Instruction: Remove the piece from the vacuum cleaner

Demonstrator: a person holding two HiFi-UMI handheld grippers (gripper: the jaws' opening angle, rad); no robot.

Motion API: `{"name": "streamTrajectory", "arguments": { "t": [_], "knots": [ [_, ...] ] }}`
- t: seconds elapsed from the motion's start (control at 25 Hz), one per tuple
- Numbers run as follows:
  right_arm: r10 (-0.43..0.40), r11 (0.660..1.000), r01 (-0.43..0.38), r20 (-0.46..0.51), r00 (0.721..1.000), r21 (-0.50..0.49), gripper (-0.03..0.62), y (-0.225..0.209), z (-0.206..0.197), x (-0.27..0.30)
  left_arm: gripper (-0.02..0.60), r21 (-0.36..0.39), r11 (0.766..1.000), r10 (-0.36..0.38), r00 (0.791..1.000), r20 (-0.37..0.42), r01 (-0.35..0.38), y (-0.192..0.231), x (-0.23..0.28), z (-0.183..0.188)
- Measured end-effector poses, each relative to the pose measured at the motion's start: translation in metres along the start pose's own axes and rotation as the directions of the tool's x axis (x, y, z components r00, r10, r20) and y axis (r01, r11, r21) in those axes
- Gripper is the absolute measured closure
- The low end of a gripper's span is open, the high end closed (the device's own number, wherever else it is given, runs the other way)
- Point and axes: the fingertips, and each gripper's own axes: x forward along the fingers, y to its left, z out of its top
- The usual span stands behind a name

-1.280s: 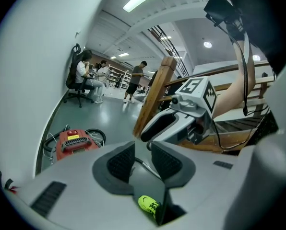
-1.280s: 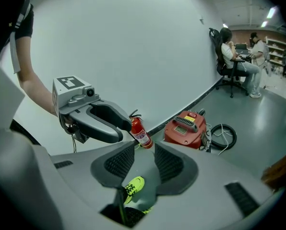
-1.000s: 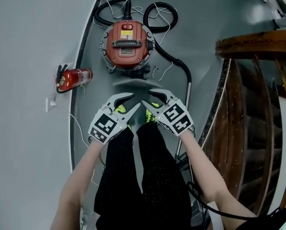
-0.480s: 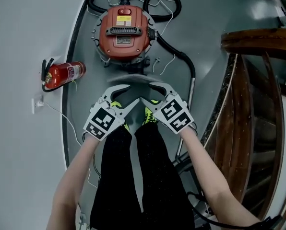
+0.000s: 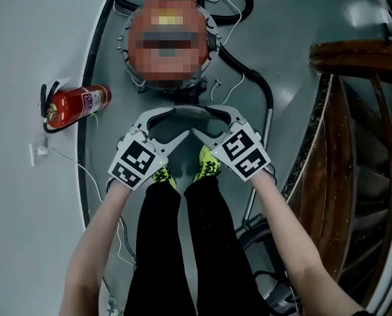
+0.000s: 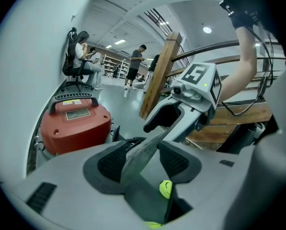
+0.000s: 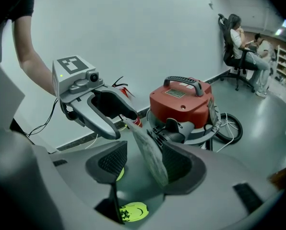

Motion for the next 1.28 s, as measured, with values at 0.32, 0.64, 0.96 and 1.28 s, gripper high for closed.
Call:
{"name": "streamTrajectory", "arguments": {
  "t": [0.32, 0.64, 0.96, 1.28],
  "knots": [
    [-0.017, 0.994, 0.007, -0.099, 0.995, -0.105, 0.356, -0.023, -0.014, 0.020, 0.342, 0.054, 0.998, 0.015, 0.997, -0.074, -0.011, 0.025, 0.022, -0.020],
    [-0.001, 0.986, -0.031, -0.190, 0.982, -0.162, 0.358, -0.027, -0.028, 0.037, 0.342, 0.065, 0.998, 0.015, 0.994, -0.110, -0.008, 0.037, 0.036, -0.028],
    [-0.028, 0.985, -0.007, -0.197, 0.980, -0.174, 0.364, -0.034, -0.035, 0.049, 0.342, 0.066, 0.998, -0.001, 0.991, -0.135, 0.010, 0.040, 0.045, -0.039],
    [-0.019, 0.985, -0.015, -0.196, 0.980, -0.170, 0.402, -0.035, -0.035, 0.050, 0.342, 0.103, 0.994, -0.010, 0.986, -0.169, 0.027, 0.042, 0.049, -0.043]
  ]
}}
